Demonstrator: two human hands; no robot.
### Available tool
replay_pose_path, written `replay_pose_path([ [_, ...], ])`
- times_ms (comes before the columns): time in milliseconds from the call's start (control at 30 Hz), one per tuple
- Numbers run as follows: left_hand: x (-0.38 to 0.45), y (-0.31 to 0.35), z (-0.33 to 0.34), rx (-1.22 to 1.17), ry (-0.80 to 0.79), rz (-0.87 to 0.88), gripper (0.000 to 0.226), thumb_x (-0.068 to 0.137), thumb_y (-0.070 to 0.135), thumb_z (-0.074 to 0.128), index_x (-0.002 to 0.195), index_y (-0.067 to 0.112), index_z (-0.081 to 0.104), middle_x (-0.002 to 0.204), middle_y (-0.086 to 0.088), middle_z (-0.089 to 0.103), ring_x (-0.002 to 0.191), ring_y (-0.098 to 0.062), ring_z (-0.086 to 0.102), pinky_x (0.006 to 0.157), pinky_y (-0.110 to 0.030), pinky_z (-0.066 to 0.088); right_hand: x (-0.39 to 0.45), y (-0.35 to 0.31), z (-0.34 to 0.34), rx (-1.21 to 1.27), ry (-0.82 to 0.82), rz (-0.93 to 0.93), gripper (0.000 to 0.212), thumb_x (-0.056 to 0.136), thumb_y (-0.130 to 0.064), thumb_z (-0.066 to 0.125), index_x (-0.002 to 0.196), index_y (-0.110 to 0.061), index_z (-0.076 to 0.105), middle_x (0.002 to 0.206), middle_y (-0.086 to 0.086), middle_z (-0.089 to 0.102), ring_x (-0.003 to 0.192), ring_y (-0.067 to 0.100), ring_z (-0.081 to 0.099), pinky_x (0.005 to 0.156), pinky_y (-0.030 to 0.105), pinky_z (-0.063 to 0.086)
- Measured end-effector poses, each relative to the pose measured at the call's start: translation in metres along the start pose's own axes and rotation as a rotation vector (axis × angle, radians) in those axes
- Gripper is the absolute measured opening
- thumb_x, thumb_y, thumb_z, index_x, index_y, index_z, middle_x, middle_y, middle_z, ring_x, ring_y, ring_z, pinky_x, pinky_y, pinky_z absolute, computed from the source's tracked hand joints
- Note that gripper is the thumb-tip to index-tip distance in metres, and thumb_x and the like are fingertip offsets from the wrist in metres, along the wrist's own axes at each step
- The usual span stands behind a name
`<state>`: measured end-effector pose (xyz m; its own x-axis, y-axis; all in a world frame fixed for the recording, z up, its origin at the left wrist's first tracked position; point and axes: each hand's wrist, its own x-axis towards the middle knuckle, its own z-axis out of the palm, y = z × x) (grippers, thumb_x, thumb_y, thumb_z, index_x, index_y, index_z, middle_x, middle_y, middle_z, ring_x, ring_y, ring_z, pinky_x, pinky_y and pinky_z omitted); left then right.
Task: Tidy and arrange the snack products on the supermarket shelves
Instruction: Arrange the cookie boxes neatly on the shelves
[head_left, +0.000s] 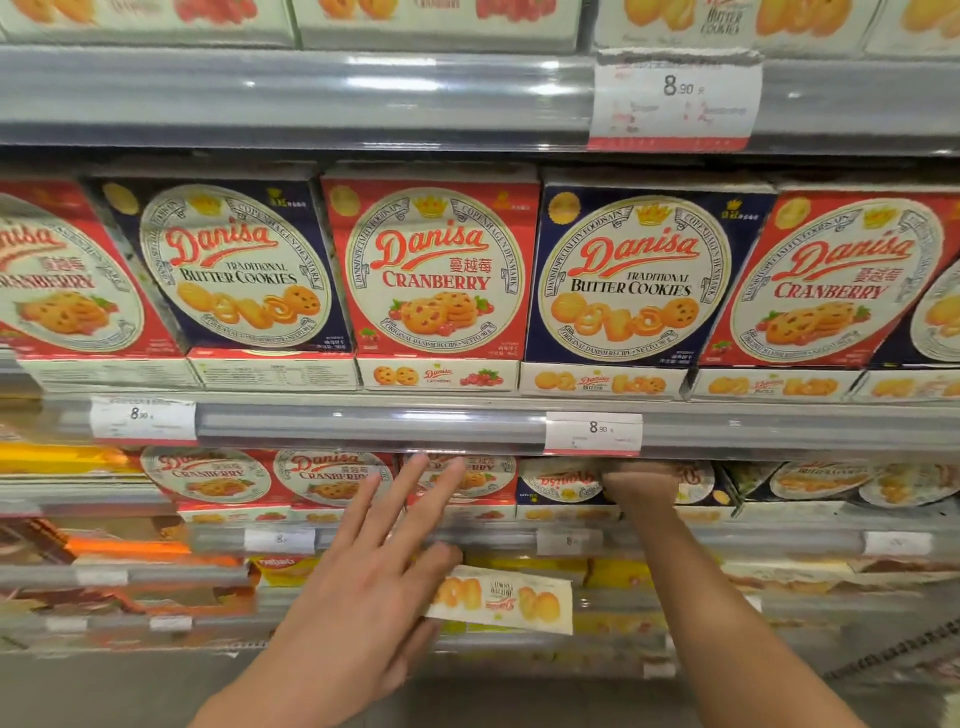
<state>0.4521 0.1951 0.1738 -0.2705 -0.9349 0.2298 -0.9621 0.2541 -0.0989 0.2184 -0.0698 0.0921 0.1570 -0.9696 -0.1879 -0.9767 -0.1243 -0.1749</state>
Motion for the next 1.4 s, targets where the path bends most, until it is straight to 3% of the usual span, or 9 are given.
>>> replay_pose_path([
  [67, 0.004, -0.004, -0.002, 0.052, 0.007, -0.003, 0.035, 0.068, 0.048, 0.080, 0.094, 0.032, 0.064, 0.169, -0.011, 0.009, 0.155, -0.038, 0.008, 0.114, -0.061, 0.017, -0.001, -0.012, -0.007, -0.077, -0.128, 0.059, 0.023, 0.108, -0.029, 0.039, 0.107, -0.027, 0.061, 0.112, -0.011, 0.058, 0.129, 0.009, 0.051, 0.100, 0.018, 0.038],
  [167, 0.011, -0.012, 0.000, 0.084, -0.002, -0.014, 0.039, 0.065, 0.047, 0.082, 0.095, 0.028, 0.066, 0.169, -0.012, 0.011, 0.155, -0.037, 0.010, 0.113, -0.065, 0.018, -0.013, -0.022, -0.014, -0.133, -0.065, 0.089, 0.035, 0.107, -0.037, 0.040, 0.137, -0.027, 0.055, 0.140, -0.005, 0.057, 0.132, 0.017, 0.053, 0.105, 0.024, 0.043],
  [300, 0.018, -0.022, 0.003, 0.050, 0.002, -0.037, 0.041, 0.064, 0.043, 0.084, 0.096, 0.025, 0.065, 0.168, -0.013, 0.011, 0.155, -0.037, 0.010, 0.114, -0.064, 0.018, -0.024, -0.011, -0.010, 0.165, 0.145, 0.222, 0.026, 0.098, -0.038, 0.057, 0.103, -0.018, 0.074, 0.101, 0.003, 0.073, 0.098, 0.024, 0.070, 0.074, 0.027, 0.050],
  [467, 0.022, -0.022, 0.012, -0.033, 0.029, -0.034, 0.042, 0.062, 0.039, 0.088, 0.096, 0.022, 0.070, 0.168, -0.015, 0.011, 0.154, -0.041, 0.010, 0.113, -0.065, 0.021, -0.056, 0.020, -0.002, 0.407, 0.196, 0.257, 0.049, 0.085, -0.065, 0.064, 0.074, -0.018, 0.061, 0.065, -0.001, 0.060, 0.063, 0.022, 0.058, 0.050, 0.029, 0.036],
  [667, 0.023, -0.025, 0.020, -0.064, 0.035, -0.018, 0.044, 0.059, 0.041, 0.091, 0.095, 0.025, 0.072, 0.168, -0.015, 0.013, 0.154, -0.041, 0.011, 0.112, -0.065, 0.021, -0.080, 0.042, 0.021, 0.947, 0.118, 0.354, 0.048, 0.077, -0.052, 0.082, 0.082, -0.011, 0.057, 0.080, 0.012, 0.070, 0.073, 0.029, 0.071, 0.062, 0.046, 0.061],
  [733, 0.022, -0.027, 0.020, -0.075, 0.029, -0.010, 0.044, 0.057, 0.041, 0.092, 0.094, 0.026, 0.072, 0.168, -0.014, 0.013, 0.154, -0.041, 0.011, 0.112, -0.064, 0.020, -0.086, 0.044, 0.020, 1.112, 0.065, 0.371, 0.042, 0.077, -0.040, 0.086, 0.094, -0.009, 0.063, 0.090, 0.012, 0.073, 0.078, 0.028, 0.072, 0.065, 0.040, 0.062],
  [933, 0.020, -0.028, 0.019, -0.065, 0.011, -0.016, 0.047, 0.053, 0.037, 0.093, 0.094, 0.027, 0.073, 0.168, -0.015, 0.011, 0.154, -0.041, 0.010, 0.112, -0.063, 0.020, -0.092, 0.068, 0.011, 1.020, -0.113, 0.266, 0.033, 0.079, -0.021, 0.085, 0.098, 0.001, 0.070, 0.085, 0.012, 0.076, 0.077, 0.021, 0.069, 0.055, 0.026, 0.053],
  [1167, 0.021, -0.026, 0.016, -0.044, -0.003, -0.047, 0.045, 0.056, 0.043, 0.091, 0.095, 0.033, 0.072, 0.169, -0.013, 0.009, 0.154, -0.039, 0.009, 0.114, -0.058, 0.018, -0.075, 0.078, 0.008, 0.970, 0.139, 0.141, 0.030, 0.073, -0.022, 0.090, 0.084, -0.019, 0.062, 0.068, 0.000, 0.067, 0.077, 0.031, 0.070, 0.074, 0.055, 0.058],
  [1400, 0.020, -0.025, 0.016, -0.059, 0.015, -0.049, 0.041, 0.058, 0.042, 0.090, 0.092, 0.031, 0.069, 0.169, -0.011, 0.009, 0.155, -0.037, 0.008, 0.115, -0.057, 0.018, -0.050, 0.063, -0.009, 0.850, 0.220, -0.029, 0.037, 0.075, -0.013, 0.089, 0.077, -0.023, 0.053, 0.055, -0.017, 0.057, 0.055, -0.002, 0.055, 0.051, 0.013, 0.036],
])
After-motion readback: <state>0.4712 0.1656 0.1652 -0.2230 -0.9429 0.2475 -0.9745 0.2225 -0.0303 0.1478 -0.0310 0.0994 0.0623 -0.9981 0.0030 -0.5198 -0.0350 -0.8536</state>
